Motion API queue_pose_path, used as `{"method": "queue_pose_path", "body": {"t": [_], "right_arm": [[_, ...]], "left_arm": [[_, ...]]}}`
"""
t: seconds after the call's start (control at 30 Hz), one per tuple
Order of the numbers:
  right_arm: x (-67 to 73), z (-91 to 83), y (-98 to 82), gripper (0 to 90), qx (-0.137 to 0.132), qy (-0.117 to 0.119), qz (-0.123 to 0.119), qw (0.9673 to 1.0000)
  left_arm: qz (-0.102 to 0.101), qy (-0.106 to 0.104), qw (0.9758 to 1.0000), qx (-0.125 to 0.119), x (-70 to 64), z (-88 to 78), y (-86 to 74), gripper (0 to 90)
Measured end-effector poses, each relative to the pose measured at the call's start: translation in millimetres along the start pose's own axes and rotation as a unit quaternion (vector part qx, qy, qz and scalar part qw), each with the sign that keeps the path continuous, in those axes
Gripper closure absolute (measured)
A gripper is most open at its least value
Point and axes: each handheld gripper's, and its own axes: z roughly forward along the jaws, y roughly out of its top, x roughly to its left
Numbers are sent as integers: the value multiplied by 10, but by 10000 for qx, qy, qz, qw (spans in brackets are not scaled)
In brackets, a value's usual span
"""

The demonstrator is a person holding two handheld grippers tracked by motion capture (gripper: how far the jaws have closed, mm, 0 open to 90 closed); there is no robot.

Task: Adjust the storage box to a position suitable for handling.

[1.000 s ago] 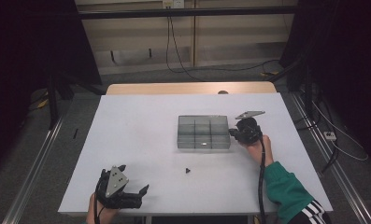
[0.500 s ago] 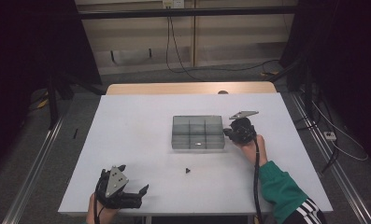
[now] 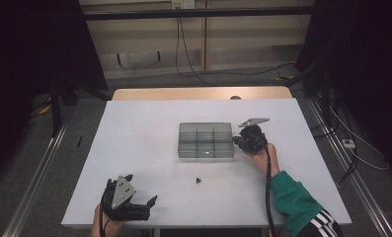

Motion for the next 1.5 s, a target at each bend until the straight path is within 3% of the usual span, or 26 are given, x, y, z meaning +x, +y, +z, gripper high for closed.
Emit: {"method": "queue_pose_path", "body": {"t": [0.37, 0.87, 1.13, 1.23, 1.3, 1.5], "right_arm": [[4, -7, 2, 900, 17, 41, 0, 10000], [86, -248, -125, 891, 161, 161, -40, 9997], [128, -399, -266, 651, 246, 373, -38, 9990], [158, -441, -315, 511, 286, 438, -28, 9986], [179, -454, -346, 344, 335, 508, -45, 9981], [268, -487, -401, 119, 349, 784, -118, 9962]], "left_arm": [[-14, 0, 10000, 1, 0, -6, -3, 7], [24, 1, 10000, 8, -5, -16, -7, 7], [-28, -23, 10000, -9, -5, -15, -16, 7], [-26, -23, 10000, -6, -5, -11, -14, 7], [-27, -25, 10000, -2, -7, -11, -15, 7], [-32, -18, 10000, -10, -5, -16, -15, 7]]}}
